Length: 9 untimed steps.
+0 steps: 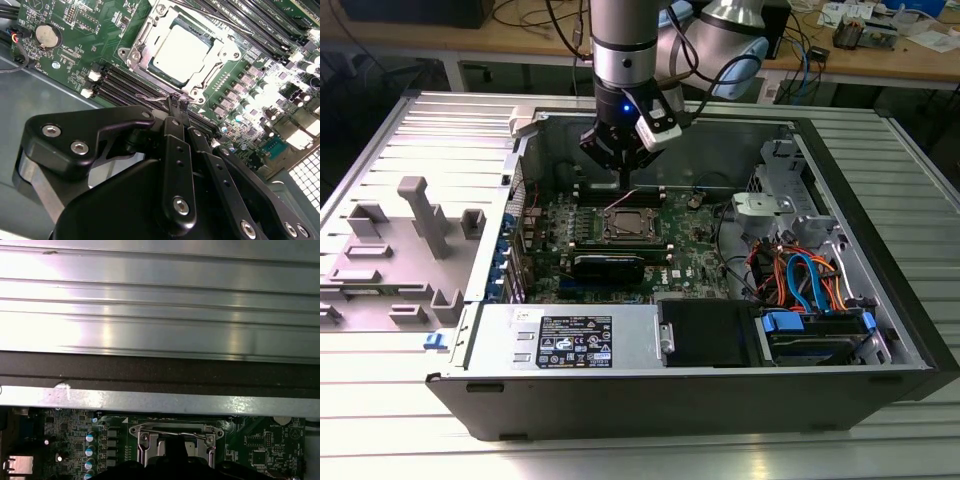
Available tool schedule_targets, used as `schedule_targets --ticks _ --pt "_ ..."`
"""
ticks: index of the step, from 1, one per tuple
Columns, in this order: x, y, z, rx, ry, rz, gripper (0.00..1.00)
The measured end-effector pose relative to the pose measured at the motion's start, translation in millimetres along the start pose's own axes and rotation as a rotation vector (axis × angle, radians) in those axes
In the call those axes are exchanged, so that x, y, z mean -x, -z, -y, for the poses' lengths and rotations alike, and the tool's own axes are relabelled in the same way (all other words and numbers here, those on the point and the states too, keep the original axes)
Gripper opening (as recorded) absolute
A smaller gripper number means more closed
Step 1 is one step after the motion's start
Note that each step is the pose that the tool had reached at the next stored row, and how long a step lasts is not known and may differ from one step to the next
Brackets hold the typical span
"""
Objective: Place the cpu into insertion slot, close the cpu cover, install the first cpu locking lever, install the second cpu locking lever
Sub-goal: 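Install the first cpu locking lever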
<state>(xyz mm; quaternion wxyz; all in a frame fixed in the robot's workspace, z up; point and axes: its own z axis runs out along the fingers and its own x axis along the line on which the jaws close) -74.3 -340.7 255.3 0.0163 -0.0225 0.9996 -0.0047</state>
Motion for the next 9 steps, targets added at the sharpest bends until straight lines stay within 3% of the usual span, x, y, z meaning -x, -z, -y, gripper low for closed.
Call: schedule_targets --ticks 9 --pt "0.0 -3.2 -0.3 -0.0003 -0.003 0.0016 0.11"
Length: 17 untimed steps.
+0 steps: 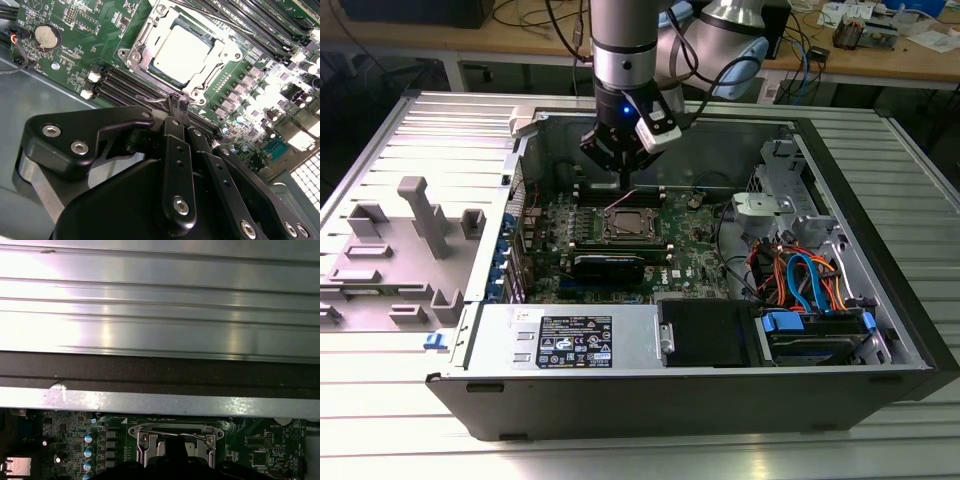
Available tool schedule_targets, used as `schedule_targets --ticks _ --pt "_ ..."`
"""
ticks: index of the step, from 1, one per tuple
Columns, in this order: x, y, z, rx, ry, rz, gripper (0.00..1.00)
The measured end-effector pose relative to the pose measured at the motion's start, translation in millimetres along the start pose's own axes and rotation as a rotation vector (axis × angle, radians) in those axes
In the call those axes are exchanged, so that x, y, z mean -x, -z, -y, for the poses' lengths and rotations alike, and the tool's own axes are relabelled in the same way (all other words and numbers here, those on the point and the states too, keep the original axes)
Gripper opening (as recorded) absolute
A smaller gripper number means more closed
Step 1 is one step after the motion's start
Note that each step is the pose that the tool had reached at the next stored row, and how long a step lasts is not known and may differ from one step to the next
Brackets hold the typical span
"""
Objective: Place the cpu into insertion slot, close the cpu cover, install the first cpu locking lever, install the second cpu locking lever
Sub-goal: 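Install the first cpu locking lever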
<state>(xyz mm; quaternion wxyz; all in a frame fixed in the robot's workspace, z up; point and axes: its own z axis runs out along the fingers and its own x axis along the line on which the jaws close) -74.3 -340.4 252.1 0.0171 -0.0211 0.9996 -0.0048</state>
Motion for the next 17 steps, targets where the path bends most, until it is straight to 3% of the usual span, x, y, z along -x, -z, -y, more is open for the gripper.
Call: schedule_targets --ticks 12,17 --pt "0.6 -7.1 -7.7 -0.0003 0.000 -0.0001 0.11" --pt "4.4 -11.3 -10.4 -0.0002 -0.001 -0.0001 0.11"
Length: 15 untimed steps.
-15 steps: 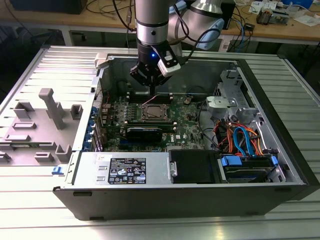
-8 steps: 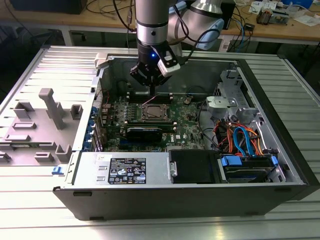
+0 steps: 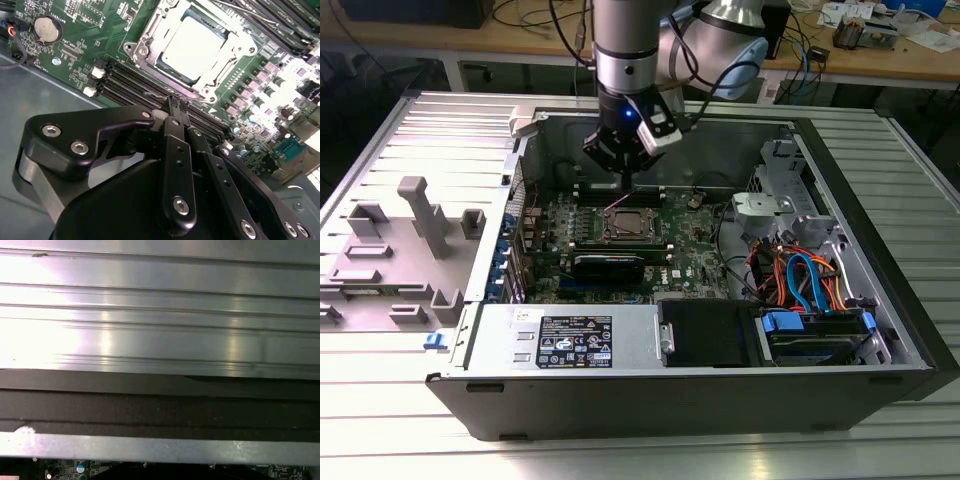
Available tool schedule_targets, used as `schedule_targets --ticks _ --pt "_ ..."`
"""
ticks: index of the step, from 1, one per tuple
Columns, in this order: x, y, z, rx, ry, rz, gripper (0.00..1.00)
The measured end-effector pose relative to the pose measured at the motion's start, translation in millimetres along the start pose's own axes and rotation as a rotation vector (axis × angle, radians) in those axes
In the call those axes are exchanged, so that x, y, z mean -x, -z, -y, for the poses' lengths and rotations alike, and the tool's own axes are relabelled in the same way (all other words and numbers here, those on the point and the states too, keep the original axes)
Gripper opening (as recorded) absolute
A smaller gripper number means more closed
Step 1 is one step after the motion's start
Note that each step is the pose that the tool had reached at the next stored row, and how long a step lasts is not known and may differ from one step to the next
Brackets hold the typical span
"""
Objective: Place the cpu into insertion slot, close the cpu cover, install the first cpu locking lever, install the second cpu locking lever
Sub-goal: 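Install the first cpu locking lever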
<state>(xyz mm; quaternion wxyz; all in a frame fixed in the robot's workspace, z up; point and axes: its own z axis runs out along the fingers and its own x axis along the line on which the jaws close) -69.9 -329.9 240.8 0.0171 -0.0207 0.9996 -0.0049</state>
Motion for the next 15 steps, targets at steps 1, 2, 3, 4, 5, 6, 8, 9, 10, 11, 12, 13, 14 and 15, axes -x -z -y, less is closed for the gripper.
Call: schedule_targets --ticks 1,2,3,4,5,6,8,9,10,11,12,13,14,15 --pt "0.8 -0.7 -0.1 -0.0001 0.000 -0.0001 0.11" --pt "1.5 -1.3 -0.3 -0.0001 0.000 0.0000 0.11" --pt "2.3 -1.9 -0.4 -0.0001 0.000 0.0000 0.11" --pt "3.7 -2.8 -0.6 0.0000 0.000 0.0001 0.11" --pt "4.9 -3.5 -0.8 0.0000 0.000 0.0000 0.11" --pt "6.2 -4.2 -0.9 0.0000 0.000 0.0001 0.11" --pt "9.7 -6.1 -1.4 0.0000 0.000 0.0001 0.11" --pt "10.7 -6.6 -1.4 -0.0001 0.000 0.0000 0.11" --pt "12.8 -7.8 -1.4 -0.0001 0.000 0.0000 0.11" --pt "14.2 -9.2 -1.4 0.0000 0.000 0.0001 0.11" --pt "14.8 -10.2 -1.4 -0.0001 0.000 0.0000 0.11" --pt "15.3 -11.2 -1.4 -0.0001 0.000 0.0000 0.11" --pt "15.6 -12.4 -1.4 -0.0001 0.000 0.0000 0.11" --pt "16.0 -13.7 -1.4 0.0000 0.000 0.0000 0.11"
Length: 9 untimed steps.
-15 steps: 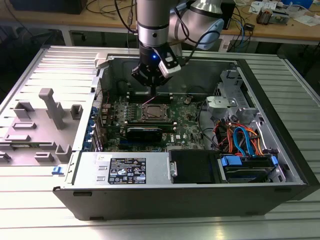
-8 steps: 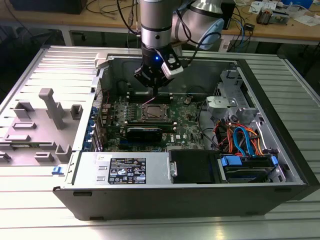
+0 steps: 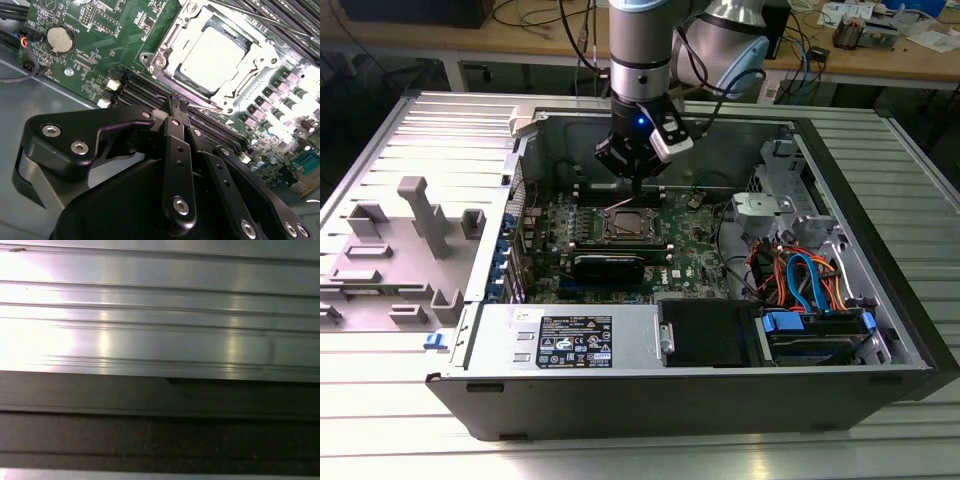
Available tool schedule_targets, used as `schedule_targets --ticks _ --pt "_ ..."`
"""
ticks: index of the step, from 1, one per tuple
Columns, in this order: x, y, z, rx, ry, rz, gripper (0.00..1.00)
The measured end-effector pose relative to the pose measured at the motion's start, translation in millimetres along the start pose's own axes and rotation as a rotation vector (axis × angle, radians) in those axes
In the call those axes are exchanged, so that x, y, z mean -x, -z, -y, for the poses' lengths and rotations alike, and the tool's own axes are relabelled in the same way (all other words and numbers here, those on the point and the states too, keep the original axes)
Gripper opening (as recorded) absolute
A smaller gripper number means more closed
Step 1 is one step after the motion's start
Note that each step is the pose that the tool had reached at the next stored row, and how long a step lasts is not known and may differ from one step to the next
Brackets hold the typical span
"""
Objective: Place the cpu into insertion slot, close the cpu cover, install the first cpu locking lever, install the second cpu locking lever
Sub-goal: 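Install the first cpu locking lever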
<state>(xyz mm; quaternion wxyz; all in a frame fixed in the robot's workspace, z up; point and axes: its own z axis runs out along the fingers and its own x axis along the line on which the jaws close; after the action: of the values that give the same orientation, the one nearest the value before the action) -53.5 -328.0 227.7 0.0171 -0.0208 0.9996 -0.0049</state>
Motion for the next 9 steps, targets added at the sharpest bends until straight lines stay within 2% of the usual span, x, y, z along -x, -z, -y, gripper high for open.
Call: schedule_targets --ticks 9 --pt "2.6 -9.4 0.0 -0.0002 0.000 -0.0001 0.11"
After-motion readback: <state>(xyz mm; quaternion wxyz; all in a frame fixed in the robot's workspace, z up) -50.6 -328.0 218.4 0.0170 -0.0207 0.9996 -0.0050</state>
